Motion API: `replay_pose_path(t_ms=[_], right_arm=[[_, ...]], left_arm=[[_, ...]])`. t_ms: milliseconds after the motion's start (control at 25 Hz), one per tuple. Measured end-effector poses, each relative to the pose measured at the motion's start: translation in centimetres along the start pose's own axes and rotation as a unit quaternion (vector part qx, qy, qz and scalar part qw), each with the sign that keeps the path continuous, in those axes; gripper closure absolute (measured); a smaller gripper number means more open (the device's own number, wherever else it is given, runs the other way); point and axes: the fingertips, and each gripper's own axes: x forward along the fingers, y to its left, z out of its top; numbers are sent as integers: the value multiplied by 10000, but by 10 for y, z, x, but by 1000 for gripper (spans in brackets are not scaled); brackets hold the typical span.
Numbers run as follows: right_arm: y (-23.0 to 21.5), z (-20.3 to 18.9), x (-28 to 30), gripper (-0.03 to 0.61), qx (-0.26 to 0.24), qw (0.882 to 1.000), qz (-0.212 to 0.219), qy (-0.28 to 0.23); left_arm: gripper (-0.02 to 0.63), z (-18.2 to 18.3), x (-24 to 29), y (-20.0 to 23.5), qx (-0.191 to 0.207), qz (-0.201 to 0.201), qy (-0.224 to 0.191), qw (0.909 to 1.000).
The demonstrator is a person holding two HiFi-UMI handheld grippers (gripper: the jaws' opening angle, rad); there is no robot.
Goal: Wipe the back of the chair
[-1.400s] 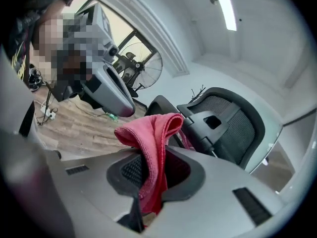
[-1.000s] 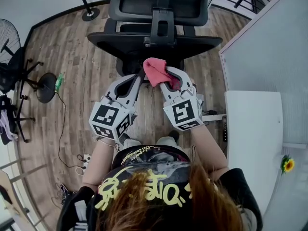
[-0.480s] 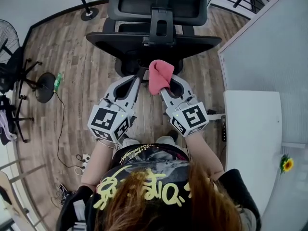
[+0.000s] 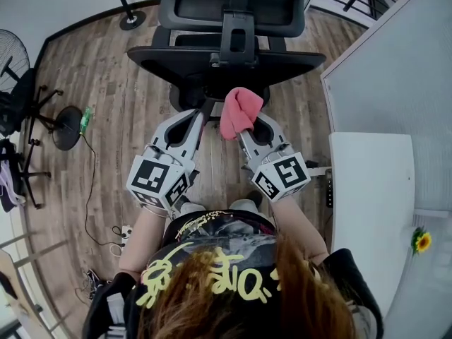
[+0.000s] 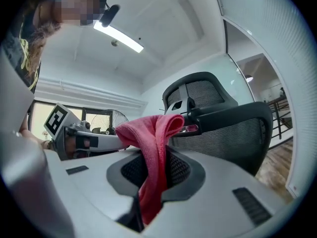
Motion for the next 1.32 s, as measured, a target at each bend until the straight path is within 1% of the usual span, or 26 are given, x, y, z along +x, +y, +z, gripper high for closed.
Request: replay_pose_path(t_ms=[200,400,720,1320], right_arm=[[0,-1,-1,517,-285,9996,11,66],[2,7,-3,517,-464,9989,-19,-76],[1,3,0,517,-432,9991,19,-26],[-1,2,1,517,-509,9987,2,-49]], left_arm=[[620,0,-1,-1,12,-22,-7,10000],[620,1,0,1,12,-28,-10,10000],[620,5,0,8,6,51,-75,10000],[620,5,6,8,-51,69,-119,9999]])
